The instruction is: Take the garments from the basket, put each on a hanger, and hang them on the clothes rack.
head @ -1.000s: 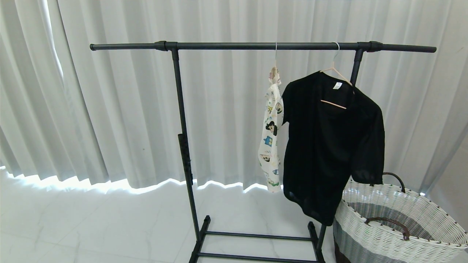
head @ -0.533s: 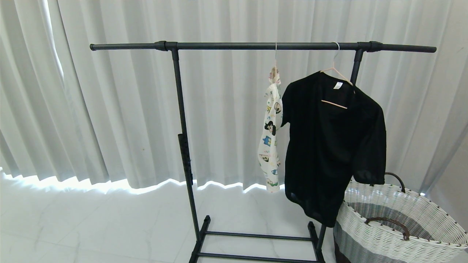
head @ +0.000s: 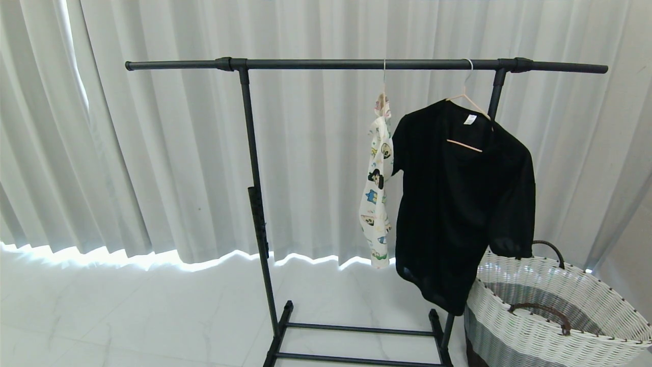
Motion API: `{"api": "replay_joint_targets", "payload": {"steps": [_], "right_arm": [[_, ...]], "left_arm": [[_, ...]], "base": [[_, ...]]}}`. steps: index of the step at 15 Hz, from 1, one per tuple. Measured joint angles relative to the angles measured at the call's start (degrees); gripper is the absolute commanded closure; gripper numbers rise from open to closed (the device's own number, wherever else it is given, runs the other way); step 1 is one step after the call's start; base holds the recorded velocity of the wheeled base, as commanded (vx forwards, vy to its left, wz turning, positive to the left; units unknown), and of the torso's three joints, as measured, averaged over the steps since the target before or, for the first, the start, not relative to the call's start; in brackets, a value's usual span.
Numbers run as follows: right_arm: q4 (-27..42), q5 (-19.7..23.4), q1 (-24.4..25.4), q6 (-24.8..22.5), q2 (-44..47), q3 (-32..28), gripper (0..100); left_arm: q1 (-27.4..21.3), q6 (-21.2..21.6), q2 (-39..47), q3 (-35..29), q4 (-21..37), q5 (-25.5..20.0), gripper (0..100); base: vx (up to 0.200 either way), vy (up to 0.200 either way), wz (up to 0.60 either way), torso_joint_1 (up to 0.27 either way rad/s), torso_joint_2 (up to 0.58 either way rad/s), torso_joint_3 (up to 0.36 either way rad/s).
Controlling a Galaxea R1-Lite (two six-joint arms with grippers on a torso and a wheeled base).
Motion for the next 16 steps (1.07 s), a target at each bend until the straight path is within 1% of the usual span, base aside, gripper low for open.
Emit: {"api": "replay_joint_targets", "payload": {"steps": [11, 16], "right_arm": [[0.0, 0.09, 0.0, -0.52, 0.0, 0.0, 0], [0.0, 0.09, 0.0, -0.99, 0.0, 0.0, 0]], "left_arm": [[0.0, -0.02, 0.0, 0.0, 0.0, 0.02, 0], [0.0, -0.71, 0.0, 0.0, 0.0, 0.11, 0]], "base": [[0.0, 0.0, 0.0, 0.0, 0.0, 0.0], [0.0, 0.0, 0.0, 0.0, 0.0, 0.0]]}}
